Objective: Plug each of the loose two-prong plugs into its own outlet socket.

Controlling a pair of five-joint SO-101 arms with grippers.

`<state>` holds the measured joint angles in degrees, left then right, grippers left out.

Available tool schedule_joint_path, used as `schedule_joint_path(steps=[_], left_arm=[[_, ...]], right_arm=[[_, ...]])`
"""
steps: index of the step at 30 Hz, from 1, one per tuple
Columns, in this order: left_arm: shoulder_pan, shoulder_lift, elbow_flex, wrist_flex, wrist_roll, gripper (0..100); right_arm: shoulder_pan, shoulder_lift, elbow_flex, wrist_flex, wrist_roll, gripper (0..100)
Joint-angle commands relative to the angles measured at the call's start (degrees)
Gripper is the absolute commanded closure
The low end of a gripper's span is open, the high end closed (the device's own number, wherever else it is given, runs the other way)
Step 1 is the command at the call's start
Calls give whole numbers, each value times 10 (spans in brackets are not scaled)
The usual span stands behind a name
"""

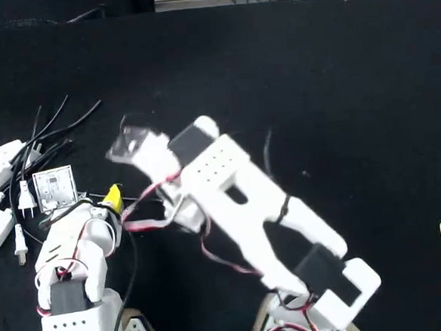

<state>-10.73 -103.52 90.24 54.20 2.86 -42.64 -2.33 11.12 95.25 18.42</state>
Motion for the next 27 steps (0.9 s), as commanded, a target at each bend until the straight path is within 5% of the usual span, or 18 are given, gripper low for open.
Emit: schedule_joint_path(steps=[1, 27], left_arm=[[7, -3, -12, -7, 0, 798], [7, -3, -13, -7, 0, 798]], right_arm=[[-13, -26, 39, -55, 5, 988], [131, -22, 86, -158, 85, 988]])
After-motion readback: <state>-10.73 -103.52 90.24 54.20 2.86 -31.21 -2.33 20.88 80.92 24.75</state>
